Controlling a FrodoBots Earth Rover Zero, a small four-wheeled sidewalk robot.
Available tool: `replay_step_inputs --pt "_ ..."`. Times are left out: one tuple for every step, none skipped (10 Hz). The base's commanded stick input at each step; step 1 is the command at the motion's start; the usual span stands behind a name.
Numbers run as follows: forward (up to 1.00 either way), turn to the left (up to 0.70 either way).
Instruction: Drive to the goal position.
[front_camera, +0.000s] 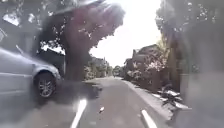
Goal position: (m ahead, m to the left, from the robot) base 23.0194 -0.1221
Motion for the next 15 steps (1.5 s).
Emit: replay_step_inputs --pt "1.00 0.00" --pt "1.00 0.00" --pt "1.00 0.00" --pt "1.00 0.00" --pt "1.00 0.00" --pt "1.00 0.00" --pt "1.00 0.00" --pt "1.00 0.00" --pt "1.00 0.00" --pt "1.00 0.00" --pt "1.00 0.00" --pt "1.00 0.00" --pt "1.00 0.00" --pt "1.00 0.00" --pt "1.00 0.00"
